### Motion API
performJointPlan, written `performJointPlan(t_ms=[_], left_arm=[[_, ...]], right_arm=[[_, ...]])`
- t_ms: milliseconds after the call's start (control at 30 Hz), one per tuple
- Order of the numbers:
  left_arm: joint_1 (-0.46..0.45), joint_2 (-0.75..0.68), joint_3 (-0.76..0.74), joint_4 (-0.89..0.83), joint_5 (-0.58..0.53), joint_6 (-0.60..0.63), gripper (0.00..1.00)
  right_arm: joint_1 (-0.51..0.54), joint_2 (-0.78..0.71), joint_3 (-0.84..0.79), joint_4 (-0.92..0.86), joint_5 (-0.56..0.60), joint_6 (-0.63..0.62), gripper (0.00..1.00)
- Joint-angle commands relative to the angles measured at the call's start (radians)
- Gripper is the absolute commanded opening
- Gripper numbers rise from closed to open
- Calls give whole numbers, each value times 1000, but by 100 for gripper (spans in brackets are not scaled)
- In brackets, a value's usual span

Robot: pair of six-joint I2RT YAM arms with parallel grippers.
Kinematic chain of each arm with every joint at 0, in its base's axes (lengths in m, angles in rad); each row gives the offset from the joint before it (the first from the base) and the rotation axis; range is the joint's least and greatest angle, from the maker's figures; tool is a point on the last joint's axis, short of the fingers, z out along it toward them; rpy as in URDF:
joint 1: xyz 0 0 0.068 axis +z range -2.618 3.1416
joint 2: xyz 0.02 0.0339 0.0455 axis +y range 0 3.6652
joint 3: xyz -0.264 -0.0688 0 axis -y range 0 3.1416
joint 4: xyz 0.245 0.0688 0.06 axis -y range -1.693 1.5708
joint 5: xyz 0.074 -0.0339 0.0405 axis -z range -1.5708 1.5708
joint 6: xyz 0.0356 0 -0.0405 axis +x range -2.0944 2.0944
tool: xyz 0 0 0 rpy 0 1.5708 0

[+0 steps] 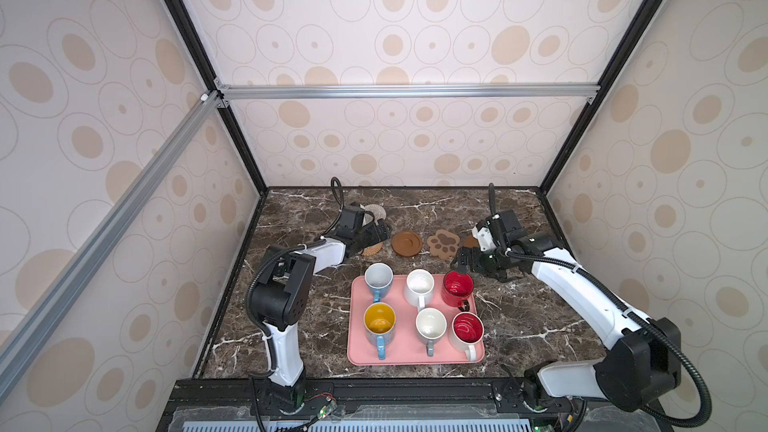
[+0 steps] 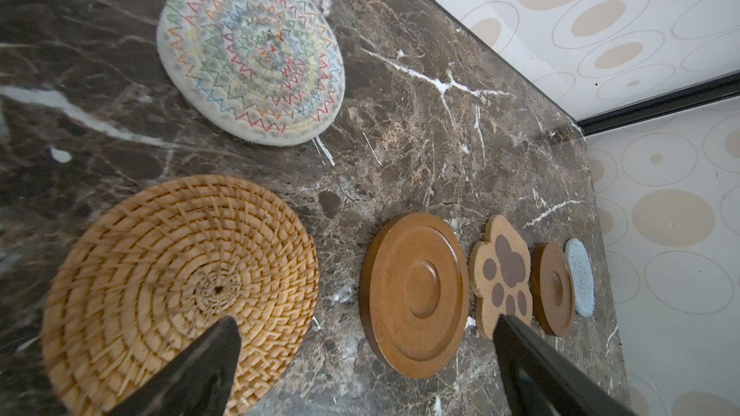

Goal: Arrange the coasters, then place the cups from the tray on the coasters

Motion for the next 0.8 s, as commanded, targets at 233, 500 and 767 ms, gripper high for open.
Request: performJointPlan(t_ms=[233, 500, 767], left_arm=[[-6, 57, 75, -100, -72, 17, 100], [-9, 64, 10, -82, -88, -11, 100], [-18, 43, -54, -54, -83, -22, 100]], right_arm=[[11, -1, -13, 0, 19, 18, 100], [12, -3, -46, 32, 15, 13, 100], [11, 41, 10, -5, 18, -11, 100]])
